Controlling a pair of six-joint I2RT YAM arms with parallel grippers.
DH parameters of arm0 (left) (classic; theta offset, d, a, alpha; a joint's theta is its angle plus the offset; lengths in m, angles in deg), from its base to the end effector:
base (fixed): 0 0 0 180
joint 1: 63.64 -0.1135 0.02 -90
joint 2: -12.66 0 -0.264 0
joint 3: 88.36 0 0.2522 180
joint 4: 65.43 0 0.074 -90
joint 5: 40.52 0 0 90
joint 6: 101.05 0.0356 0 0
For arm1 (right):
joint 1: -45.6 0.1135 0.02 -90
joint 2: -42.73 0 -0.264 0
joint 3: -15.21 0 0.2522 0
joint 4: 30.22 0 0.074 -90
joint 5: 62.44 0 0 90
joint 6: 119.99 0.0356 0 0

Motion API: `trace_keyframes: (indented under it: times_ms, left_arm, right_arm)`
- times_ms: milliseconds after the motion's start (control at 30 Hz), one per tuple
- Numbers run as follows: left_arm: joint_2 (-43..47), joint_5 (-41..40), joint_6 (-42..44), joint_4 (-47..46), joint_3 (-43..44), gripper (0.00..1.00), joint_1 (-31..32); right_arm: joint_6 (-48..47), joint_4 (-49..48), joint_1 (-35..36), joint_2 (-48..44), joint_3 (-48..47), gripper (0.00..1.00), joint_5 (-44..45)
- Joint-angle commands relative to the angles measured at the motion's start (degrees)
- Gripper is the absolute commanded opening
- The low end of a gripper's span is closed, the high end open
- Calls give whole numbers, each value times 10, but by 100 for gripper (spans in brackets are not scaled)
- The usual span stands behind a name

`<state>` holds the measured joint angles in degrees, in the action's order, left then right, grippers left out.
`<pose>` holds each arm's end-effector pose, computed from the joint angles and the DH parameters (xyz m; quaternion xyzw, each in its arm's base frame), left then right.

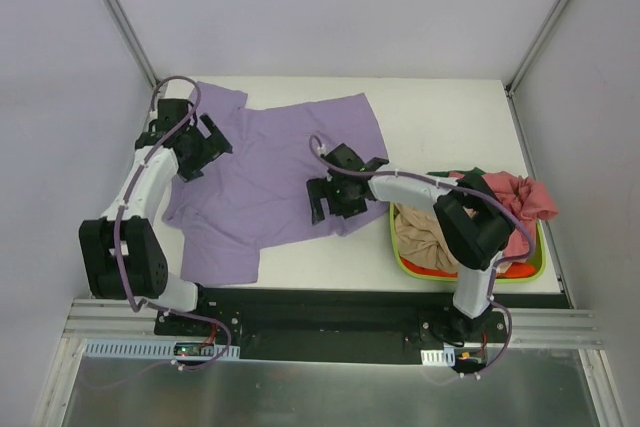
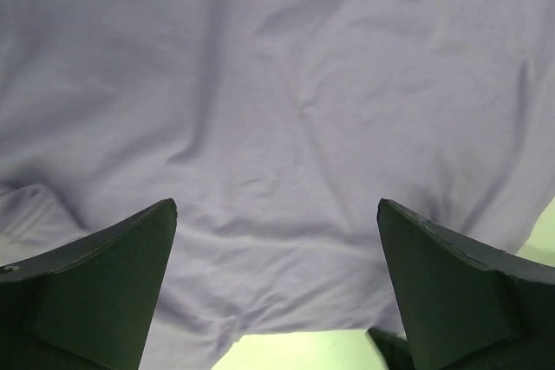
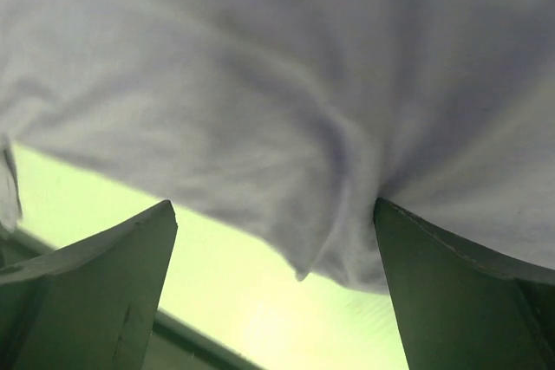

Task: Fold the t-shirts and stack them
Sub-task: Flatten out the tshirt

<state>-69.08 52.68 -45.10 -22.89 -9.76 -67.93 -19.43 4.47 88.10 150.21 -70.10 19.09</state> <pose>0.3097 0.0212 0.2826 -0.2941 0.8779 -0.1218 0.3578 0.2859 0.2691 0.1787 -0.2832 0.9132 0.1904 0.2228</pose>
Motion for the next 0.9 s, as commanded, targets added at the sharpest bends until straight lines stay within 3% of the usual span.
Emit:
trace_keyframes:
  times_ms: [0,200,367,533,867]
  left_arm:
    - [-77,29,6,14,34,99,17]
    - [-149,31,13,14,56,99,20]
    - [-201,15,26,14,81,99,19]
    - [-275,-11,27,19,129,99,14]
    - [-469,-55,29,118,378,99,-10]
  right_arm:
    - [9,80,54,-54,-11,98,-1]
    - [-25,84,34,-105,-33,96,81]
    - [-31,96,-60,-35,-110,96,48]
    - [-41,112,-106,64,-195,96,65]
    - [-2,101,-110,142,-238,96,75]
